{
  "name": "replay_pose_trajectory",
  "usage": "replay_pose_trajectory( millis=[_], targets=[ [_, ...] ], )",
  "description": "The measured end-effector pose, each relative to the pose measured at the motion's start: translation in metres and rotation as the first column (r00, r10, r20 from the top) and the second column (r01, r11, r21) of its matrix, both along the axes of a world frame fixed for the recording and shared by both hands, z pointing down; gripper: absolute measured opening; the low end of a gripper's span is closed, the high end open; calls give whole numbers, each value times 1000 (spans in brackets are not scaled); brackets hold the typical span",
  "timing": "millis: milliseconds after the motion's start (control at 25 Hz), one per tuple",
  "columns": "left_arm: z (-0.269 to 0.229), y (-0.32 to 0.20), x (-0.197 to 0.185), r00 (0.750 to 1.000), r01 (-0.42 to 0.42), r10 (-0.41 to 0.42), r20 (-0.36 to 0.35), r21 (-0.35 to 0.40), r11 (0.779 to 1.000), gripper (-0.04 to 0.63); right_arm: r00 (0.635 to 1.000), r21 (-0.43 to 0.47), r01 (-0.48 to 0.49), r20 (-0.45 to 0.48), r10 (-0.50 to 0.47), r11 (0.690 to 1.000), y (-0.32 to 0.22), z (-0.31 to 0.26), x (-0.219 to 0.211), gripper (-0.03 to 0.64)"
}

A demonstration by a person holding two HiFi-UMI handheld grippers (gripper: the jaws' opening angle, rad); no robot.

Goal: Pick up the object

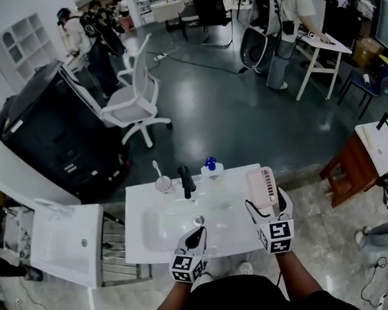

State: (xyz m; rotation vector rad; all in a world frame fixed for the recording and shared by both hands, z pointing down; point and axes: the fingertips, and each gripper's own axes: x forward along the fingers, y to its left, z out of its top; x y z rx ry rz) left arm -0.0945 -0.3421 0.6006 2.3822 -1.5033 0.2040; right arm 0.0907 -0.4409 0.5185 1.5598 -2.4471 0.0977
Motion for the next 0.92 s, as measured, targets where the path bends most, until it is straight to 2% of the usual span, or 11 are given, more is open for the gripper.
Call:
replay_pose_trajectory(
  millis=[160, 920],
  targets=[
    [-1, 2, -3, 1000, 13, -13, -11, 32, 999, 17, 1000, 10, -9, 5, 9, 1000, 5, -1, 1, 446],
    [-3, 14, -8, 1000, 19, -19, -6, 24, 1000, 17, 999, 29, -39, 26, 39, 999, 15, -7, 4, 446]
  ],
)
